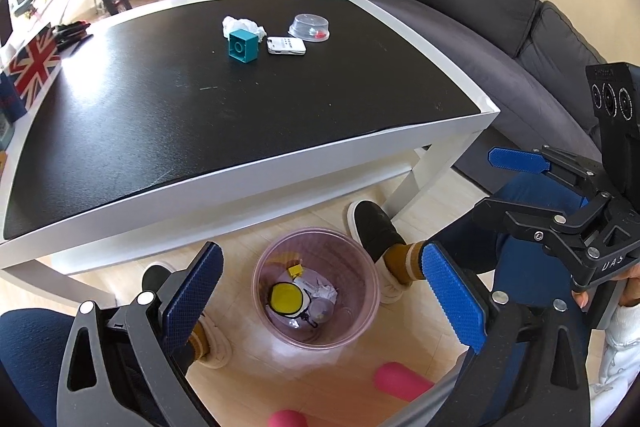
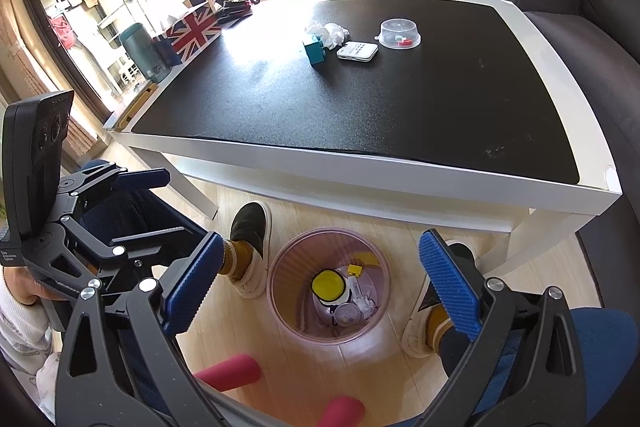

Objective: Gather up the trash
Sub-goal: 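Raise both grippers from the bin back over the table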

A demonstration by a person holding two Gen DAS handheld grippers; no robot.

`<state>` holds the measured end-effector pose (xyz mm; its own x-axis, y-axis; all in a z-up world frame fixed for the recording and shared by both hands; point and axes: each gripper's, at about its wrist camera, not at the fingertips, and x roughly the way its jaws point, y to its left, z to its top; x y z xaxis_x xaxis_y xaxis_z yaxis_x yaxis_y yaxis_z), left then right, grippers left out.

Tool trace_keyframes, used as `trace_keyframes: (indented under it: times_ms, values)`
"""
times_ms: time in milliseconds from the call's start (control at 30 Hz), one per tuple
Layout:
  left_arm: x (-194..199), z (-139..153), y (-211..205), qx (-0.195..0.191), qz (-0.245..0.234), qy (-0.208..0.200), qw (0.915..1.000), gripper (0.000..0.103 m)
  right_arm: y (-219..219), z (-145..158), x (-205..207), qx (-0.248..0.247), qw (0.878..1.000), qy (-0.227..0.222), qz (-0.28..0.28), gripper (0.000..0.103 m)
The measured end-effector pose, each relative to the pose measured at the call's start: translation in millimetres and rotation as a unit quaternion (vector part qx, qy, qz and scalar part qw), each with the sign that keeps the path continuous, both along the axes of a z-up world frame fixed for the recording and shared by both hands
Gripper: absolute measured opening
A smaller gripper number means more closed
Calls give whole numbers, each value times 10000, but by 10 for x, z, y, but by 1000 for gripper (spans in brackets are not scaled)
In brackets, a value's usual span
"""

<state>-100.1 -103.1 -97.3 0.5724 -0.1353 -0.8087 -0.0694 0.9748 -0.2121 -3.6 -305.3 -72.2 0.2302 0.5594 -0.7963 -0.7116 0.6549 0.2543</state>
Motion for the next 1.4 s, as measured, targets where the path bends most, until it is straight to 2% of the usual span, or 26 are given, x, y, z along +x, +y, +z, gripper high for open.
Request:
trace_keyframes:
  times_ms: [400,867,1167,1400]
  values:
    - [80,270,208,18,183,-145,9997,96,33,284,177,97,9998,-141,-37,97]
    - [473,642,520,101,299,-317,9990,96,209,676,709,178,9992,-320,-139,97]
    - [796,763,757,132,346,-291,9989,96,408,748,1080,69,9993,-341,-136,98]
    - [1059,693,883,114,361,-190,9991,96,553,693,1304,-61,9994,-334,-87,98]
